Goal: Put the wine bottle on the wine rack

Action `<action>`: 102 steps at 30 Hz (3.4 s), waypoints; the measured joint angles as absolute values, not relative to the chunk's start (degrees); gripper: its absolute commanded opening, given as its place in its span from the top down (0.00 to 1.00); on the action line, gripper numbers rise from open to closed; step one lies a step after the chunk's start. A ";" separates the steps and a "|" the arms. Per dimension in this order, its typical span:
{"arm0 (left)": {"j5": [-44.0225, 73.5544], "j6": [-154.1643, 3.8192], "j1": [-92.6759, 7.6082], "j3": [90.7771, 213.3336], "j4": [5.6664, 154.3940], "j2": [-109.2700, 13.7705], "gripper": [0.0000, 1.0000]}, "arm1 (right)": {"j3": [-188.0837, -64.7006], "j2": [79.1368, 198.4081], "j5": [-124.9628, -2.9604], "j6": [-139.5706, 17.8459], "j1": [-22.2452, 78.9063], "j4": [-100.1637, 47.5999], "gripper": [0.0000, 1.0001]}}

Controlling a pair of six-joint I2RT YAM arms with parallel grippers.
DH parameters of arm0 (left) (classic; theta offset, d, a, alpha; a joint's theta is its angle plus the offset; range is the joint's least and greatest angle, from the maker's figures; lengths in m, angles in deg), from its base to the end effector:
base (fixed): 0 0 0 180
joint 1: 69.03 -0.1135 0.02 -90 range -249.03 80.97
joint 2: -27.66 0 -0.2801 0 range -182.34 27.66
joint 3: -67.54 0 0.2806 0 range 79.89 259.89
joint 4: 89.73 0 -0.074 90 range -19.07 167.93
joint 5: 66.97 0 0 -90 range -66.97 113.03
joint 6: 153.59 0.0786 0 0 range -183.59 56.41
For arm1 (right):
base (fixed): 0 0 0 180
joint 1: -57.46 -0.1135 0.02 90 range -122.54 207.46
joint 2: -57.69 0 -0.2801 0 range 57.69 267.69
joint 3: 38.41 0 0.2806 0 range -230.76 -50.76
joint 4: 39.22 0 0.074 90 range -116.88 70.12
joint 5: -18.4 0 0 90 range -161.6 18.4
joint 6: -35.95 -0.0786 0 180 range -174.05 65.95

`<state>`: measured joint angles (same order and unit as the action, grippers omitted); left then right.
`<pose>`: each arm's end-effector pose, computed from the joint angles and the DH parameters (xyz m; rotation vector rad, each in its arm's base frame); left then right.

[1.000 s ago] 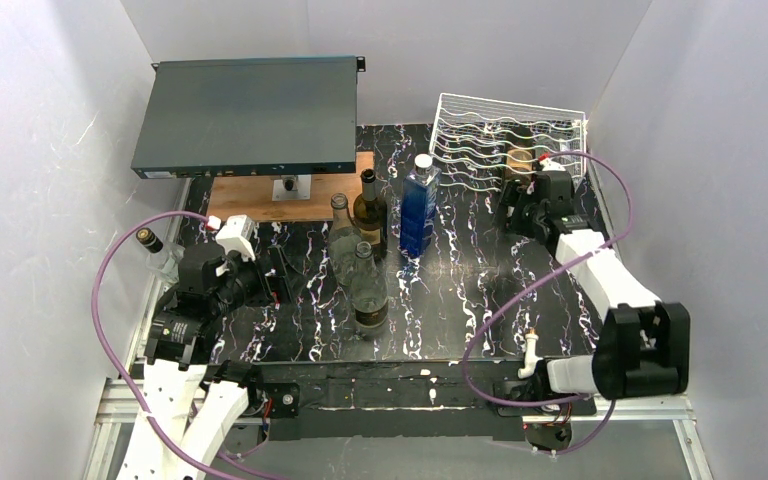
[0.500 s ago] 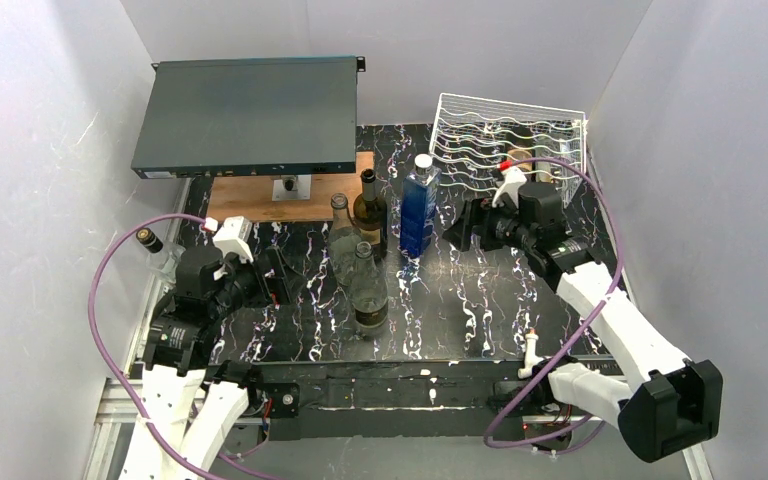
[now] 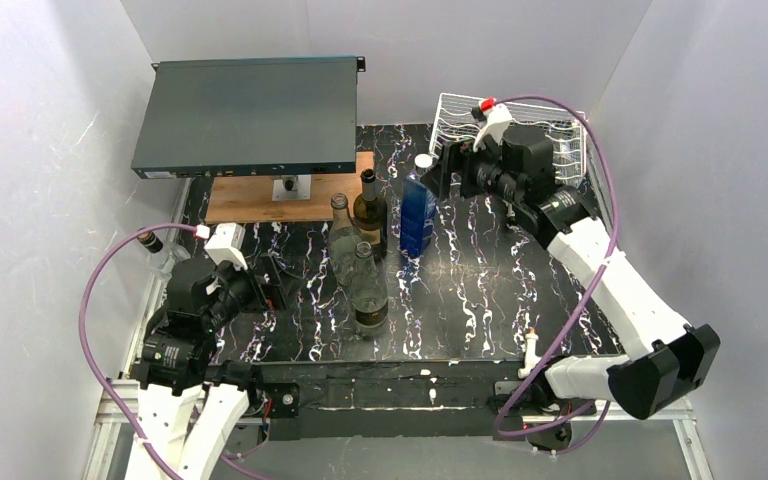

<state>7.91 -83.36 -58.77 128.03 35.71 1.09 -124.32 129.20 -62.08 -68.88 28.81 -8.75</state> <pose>0.1367 -0.0456 0.3425 0.0169 1.9653 -0.6017 0.2996 0.1785 0.4070 -0.3466 1.8711 0.6763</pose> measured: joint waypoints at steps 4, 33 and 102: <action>7.85 -83.34 -58.77 128.03 35.73 1.50 0.01 | -131.97 132.85 -66.15 -68.51 27.55 -6.85 0.18; 7.10 -83.30 -58.77 127.48 35.95 1.46 0.01 | -143.31 145.06 -83.79 -62.80 18.19 -1.82 0.51; 6.97 -83.32 -58.77 127.39 35.95 0.91 0.01 | -114.37 130.11 -95.39 -58.76 25.45 -29.84 0.99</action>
